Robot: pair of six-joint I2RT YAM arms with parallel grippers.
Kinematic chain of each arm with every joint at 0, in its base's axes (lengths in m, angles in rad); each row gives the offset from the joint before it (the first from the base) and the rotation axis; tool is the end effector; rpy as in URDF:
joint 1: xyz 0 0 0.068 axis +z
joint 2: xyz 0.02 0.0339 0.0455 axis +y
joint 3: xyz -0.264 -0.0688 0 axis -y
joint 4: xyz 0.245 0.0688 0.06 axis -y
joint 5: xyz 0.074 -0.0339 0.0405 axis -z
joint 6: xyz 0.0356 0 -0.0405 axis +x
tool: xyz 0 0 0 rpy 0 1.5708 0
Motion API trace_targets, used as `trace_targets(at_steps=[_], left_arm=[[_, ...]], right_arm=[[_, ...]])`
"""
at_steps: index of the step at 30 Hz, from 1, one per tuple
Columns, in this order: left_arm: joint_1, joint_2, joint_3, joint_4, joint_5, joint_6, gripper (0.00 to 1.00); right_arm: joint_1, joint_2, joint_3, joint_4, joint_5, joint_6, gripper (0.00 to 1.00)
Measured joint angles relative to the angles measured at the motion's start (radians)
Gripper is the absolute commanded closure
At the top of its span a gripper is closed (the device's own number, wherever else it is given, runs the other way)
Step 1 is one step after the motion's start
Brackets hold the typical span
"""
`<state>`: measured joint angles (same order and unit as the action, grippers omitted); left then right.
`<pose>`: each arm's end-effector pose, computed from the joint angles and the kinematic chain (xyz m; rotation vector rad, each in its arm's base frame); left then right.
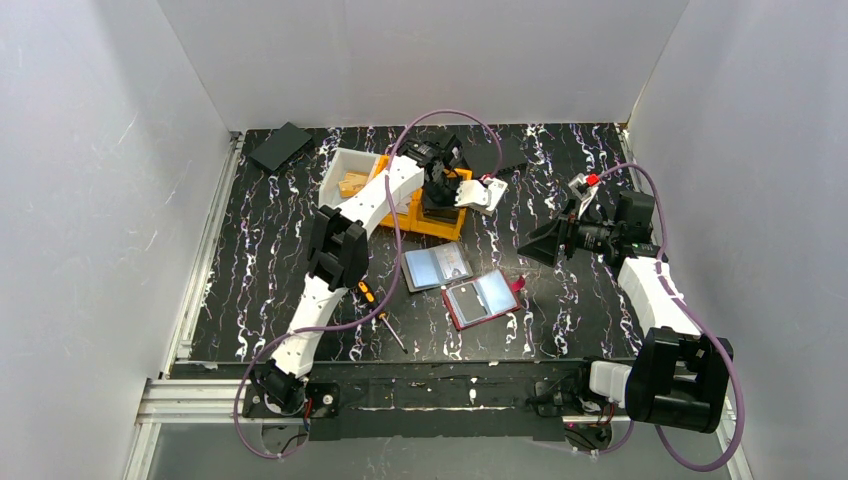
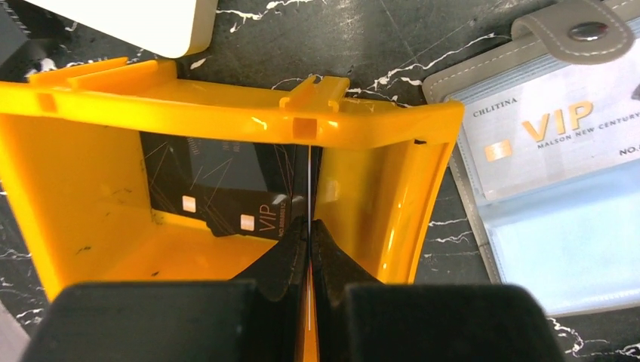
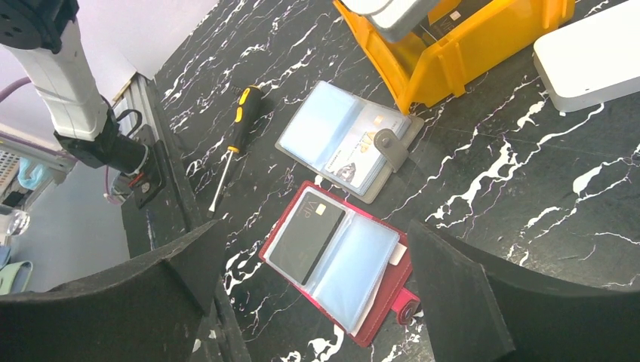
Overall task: Take the credit cards out of the card holder
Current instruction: Place the credit card in the storage box.
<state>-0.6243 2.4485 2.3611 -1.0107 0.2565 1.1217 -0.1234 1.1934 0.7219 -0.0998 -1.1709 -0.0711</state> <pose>0.4181 -0.3123 0.2240 2.0580 1.6196 -0.1720 0.2443 0.0027 0.2536 -0.6087 1.8297 1.1003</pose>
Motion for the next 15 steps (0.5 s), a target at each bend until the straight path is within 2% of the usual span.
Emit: trace_targets(at_steps=[6, 11, 14, 15], left_arm=[[0.002, 0.034, -0.01, 0.01, 0.011, -0.004, 0.99], [0.008, 0.034, -0.012, 0.019, 0.018, -0.011, 0.88], [0.011, 0.034, -0.013, 0.049, 0.011, -0.027, 0.75], [0.013, 0.034, -0.014, 0.066, 0.004, -0.034, 0.73]], right_arm=[[-0.001, 0.001, 0.0, 0.005, -0.007, 0.008, 0.02], [-0.007, 0.006, 0.0, 0.015, -0.011, 0.015, 0.02], [-0.008, 0.006, 0.0, 0.022, -0.011, 0.016, 0.02], [-0.008, 0.006, 0.0, 0.022, -0.011, 0.016, 0.02]])
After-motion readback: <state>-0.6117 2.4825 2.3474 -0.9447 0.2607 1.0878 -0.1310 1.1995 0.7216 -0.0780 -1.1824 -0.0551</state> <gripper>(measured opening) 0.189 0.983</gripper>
